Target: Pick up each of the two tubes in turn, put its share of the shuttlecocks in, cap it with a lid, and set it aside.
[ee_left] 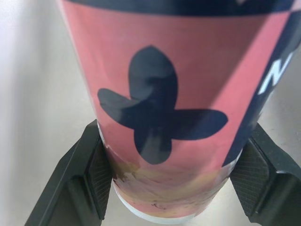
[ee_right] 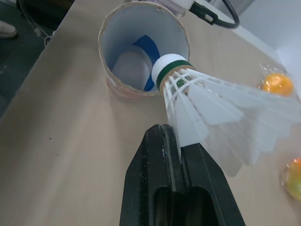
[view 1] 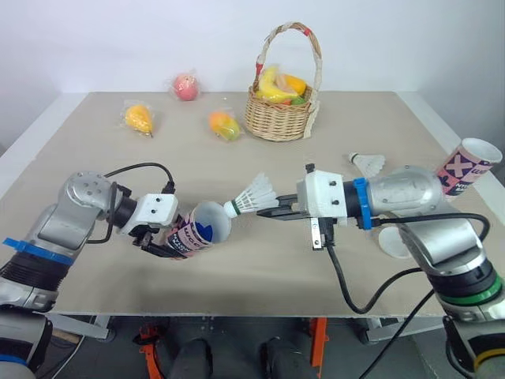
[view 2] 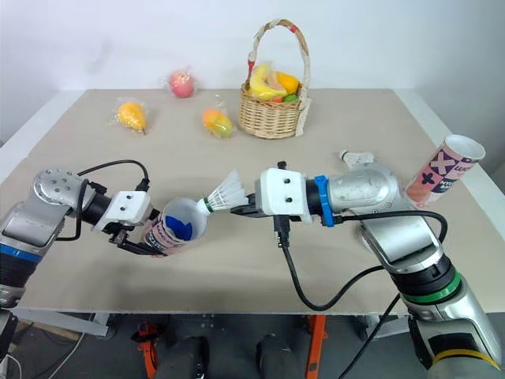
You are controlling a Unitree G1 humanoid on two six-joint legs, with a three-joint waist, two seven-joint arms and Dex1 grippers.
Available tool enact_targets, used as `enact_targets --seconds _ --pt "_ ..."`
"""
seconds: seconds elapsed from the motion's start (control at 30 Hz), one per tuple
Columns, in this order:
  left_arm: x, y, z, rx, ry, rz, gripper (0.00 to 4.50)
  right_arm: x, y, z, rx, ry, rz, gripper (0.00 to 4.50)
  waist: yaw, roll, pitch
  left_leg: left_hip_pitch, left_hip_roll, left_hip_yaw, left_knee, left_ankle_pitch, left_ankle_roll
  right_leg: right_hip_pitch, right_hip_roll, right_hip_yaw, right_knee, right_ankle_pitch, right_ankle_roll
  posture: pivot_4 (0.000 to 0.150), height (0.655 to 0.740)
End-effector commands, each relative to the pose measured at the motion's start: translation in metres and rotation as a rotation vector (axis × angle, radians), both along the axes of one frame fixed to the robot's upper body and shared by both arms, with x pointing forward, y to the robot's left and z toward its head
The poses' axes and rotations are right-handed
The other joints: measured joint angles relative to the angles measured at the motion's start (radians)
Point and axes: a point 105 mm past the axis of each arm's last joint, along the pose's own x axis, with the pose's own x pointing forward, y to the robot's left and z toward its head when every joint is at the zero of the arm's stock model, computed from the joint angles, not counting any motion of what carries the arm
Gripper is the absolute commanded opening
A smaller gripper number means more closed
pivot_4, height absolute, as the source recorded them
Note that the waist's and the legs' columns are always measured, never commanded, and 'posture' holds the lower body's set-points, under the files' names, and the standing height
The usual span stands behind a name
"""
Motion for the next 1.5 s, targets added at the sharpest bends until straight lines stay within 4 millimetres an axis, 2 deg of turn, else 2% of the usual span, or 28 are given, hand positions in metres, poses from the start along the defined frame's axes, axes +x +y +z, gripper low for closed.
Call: enact_targets --seconds 0.03,0.23,0.27,0.33,0.47,0.57,0.63,0.7,0.8,0.87,0.93,1.03,1.1,1.17,1.23,1.37,1.5 --pt "-0.002 -0.003 -0.015 0.022 0.049 0.000 3.19 -0.005 0.013 0.007 -0.030 -0.059 0.083 0.05 0.003 0.000 0.000 0.000 0.000 0.000 0.000 0.000 0.000 0.000 0.000 0.000 0.000 0.001 0.002 0.150 0.7400" --pt "-0.001 -0.004 -0.013 0.018 0.052 0.003 3.19 -0.009 0.025 0.004 -0.067 -0.054 0.168 0.05 0.009 0.000 0.000 0.000 0.000 -0.001 0.000 0.000 0.000 0.000 0.000 -0.001 0.000 0.000 0.001 0.150 0.7400" --pt "0.000 -0.004 -0.013 0.018 0.052 0.004 3.19 -0.009 0.027 0.004 -0.071 -0.049 0.179 0.52 0.009 0.000 0.000 0.000 0.000 -0.001 0.000 0.000 0.000 0.000 0.000 -0.001 0.000 0.000 0.000 0.150 0.7400" --pt "0.000 -0.004 -0.012 0.018 0.051 0.005 3.19 -0.007 0.031 0.006 -0.066 -0.028 0.181 0.95 0.009 0.000 0.000 0.000 0.000 -0.001 0.000 0.000 0.000 0.000 0.000 -0.001 0.000 0.000 0.000 0.150 0.7400" --pt "-0.001 -0.005 -0.012 0.014 0.051 0.006 3.19 -0.008 0.032 0.014 -0.023 0.030 0.190 2.91 0.012 0.000 0.000 0.000 0.001 -0.001 0.000 0.000 0.000 0.000 0.000 -0.002 0.000 0.000 -0.001 0.150 0.7400" --pt "-0.002 -0.005 -0.012 0.013 0.053 0.007 3.19 -0.016 0.022 0.025 0.041 0.119 0.210 4.36 0.015 0.000 0.000 0.000 0.001 -0.001 0.000 0.000 0.000 0.000 0.000 -0.002 0.000 0.000 -0.001 0.150 0.7400" --pt "-0.003 -0.006 -0.012 0.012 0.054 0.007 3.19 -0.009 0.000 0.032 0.114 0.179 0.121 4.36 0.018 0.000 0.000 -0.001 0.000 -0.002 0.000 0.000 0.000 0.000 0.000 -0.002 0.000 0.000 -0.001 0.150 0.7400" --pt "-0.004 -0.006 -0.013 0.008 0.054 0.010 3.19 0.021 -0.035 0.031 0.201 0.180 -0.141 4.36 0.019 -0.001 -0.001 -0.002 -0.001 -0.003 0.000 0.000 0.000 0.000 -0.001 -0.003 0.000 -0.001 0.000 0.150 0.7400" --pt "-0.006 -0.005 -0.013 0.006 0.056 0.013 3.19 0.043 -0.079 0.024 0.267 0.163 -0.409 4.36 0.018 -0.001 -0.001 -0.002 -0.002 -0.001 0.000 0.000 0.000 0.000 -0.003 -0.003 0.000 -0.002 -0.001 0.150 0.7400" --pt "-0.007 -0.004 -0.014 0.006 0.059 0.015 3.19 0.046 -0.133 0.016 0.310 0.166 -0.623 4.36 0.020 -0.001 -0.001 -0.002 -0.002 -0.001 0.000 0.000 0.000 0.000 -0.003 -0.003 0.000 -0.002 0.000 0.150 0.7400" --pt "-0.008 -0.004 -0.015 0.006 0.062 0.015 3.19 0.040 -0.173 0.011 0.329 0.172 -0.763 4.36 0.024 -0.001 -0.001 -0.003 -0.002 -0.003 -0.001 0.000 0.000 0.000 -0.003 -0.004 0.000 -0.003 0.003 0.150 0.7400" --pt "-0.010 -0.004 -0.015 0.009 0.065 0.007 3.19 0.035 -0.199 0.005 0.354 0.197 -0.852 4.36 0.012 0.003 -0.003 -0.004 -0.003 0.000 -0.001 -0.002 0.002 -0.001 -0.004 -0.002 0.000 -0.003 0.006 0.150 0.7400" --pt "-0.008 -0.004 -0.015 0.012 0.059 0.003 3.19 0.037 -0.222 -0.011 0.353 0.222 -0.957 4.36 0.005 0.004 -0.004 0.000 -0.002 0.002 -0.001 -0.004 0.004 0.002 -0.003 0.000 0.000 -0.003 0.006 0.150 0.7400" --pt "-0.007 -0.005 -0.015 0.010 0.056 0.000 3.19 0.036 -0.233 -0.025 0.368 0.261 -1.011 4.36 0.005 0.004 -0.004 0.001 -0.002 0.003 -0.001 -0.004 0.004 0.003 -0.002 0.001 0.000 -0.003 0.006 0.150 0.7400" --pt "-0.006 -0.006 -0.015 0.008 0.057 -0.002 3.19 0.038 -0.235 -0.034 0.395 0.291 -1.020 4.36 0.005 0.004 -0.004 0.002 -0.002 0.003 -0.001 -0.004 0.005 0.003 -0.002 0.002 0.000 -0.003 0.003 0.150 0.7400" --pt "-0.006 -0.005 -0.016 0.011 0.063 -0.001 3.19 0.049 -0.239 -0.056 0.413 0.350 -1.065 4.36 0.002 0.005 -0.004 0.002 -0.002 0.008 0.000 -0.004 0.005 0.002 -0.002 0.008 0.000 -0.002 0.006 0.150 0.7400" --pt "-0.005 -0.005 -0.014 0.001 0.058 0.006 3.19 0.068 -0.247 -0.071 0.409 0.334 -1.136 4.36 -0.001 0.005 -0.004 0.002 -0.003 0.014 0.001 -0.004 0.005 0.002 -0.002 0.015 -0.002 0.000 0.010 0.150 0.7400"
